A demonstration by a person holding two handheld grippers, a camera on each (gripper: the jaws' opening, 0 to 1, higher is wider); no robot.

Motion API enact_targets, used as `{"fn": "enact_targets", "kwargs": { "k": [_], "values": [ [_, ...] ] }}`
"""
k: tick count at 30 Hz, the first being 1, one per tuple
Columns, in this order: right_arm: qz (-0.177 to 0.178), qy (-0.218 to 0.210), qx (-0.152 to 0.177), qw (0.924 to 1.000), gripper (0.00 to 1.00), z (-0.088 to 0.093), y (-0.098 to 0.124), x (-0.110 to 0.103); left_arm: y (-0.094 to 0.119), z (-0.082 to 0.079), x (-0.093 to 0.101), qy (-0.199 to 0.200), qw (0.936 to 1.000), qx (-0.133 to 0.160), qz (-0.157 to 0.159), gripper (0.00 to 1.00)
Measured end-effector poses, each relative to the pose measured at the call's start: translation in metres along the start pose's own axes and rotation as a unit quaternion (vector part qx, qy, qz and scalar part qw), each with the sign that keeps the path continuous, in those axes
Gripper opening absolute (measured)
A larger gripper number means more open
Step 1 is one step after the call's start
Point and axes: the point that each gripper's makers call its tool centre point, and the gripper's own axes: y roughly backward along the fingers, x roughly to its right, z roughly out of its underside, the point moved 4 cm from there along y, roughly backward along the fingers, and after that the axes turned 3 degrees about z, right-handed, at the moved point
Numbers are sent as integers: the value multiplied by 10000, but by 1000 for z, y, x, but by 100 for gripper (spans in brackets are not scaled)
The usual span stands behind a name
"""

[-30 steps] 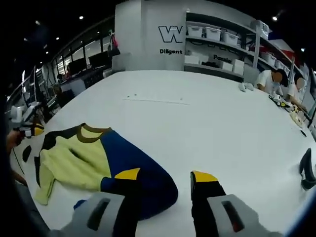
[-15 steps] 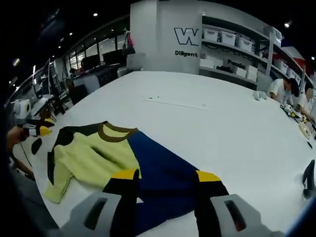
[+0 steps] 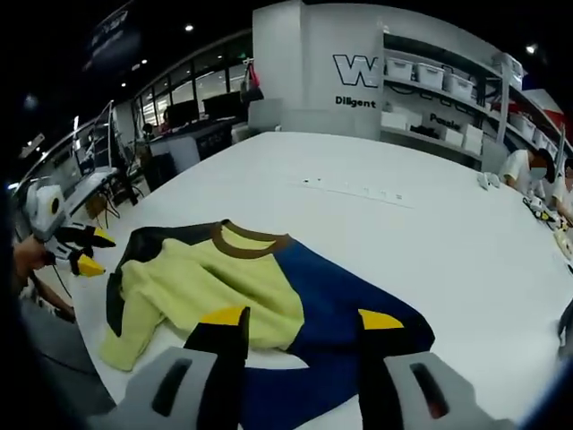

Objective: Fold the garment on the visible template until the final outline fits inside the template.

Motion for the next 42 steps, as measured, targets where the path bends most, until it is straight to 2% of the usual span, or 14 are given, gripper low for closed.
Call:
{"fn": "enact_targets", "kwargs": {
  "k": [3,9,13,17,21,23,29,36,38,39,40,41,42],
  "values": [
    [-113,72,-12,9999,45,2,0,-9,-5,4,13,-420,9989,-105,183,37],
    [-202,116,-10,9997,46,3,2,-17,-14,9,27,-822,9954,-236,423,34],
    [-287,80,3,9996,47,5,6,-26,-22,12,30,-987,9932,-325,517,22],
    [-383,56,30,9992,48,5,7,-35,-26,19,28,-1013,9926,-503,448,13],
    [-426,76,56,9990,48,5,7,-42,-26,24,29,-1104,9909,-641,426,0],
    [-467,65,60,9989,49,6,7,-46,-25,25,28,-1104,9909,-653,416,0],
    [-606,230,65,9979,51,4,7,-59,-6,18,22,-1012,9930,-543,266,0],
    [-722,319,83,9968,52,4,3,-70,20,23,11,-1022,9922,-707,-55,0],
    [-733,321,72,9968,52,4,3,-72,25,29,7,-1112,9901,-836,-158,0],
    [-721,355,49,9968,52,5,3,-72,28,36,3,-1257,9861,-1055,-263,0],
    [-719,367,41,9967,53,5,3,-73,30,37,2,-1331,9842,-1131,-292,0],
    [-785,398,48,9961,52,4,3,-76,33,45,-2,-1586,9776,-1336,-368,0],
    [-813,387,53,9959,52,3,3,-77,33,48,-3,-1585,9768,-1386,-384,0]
  ]
}}
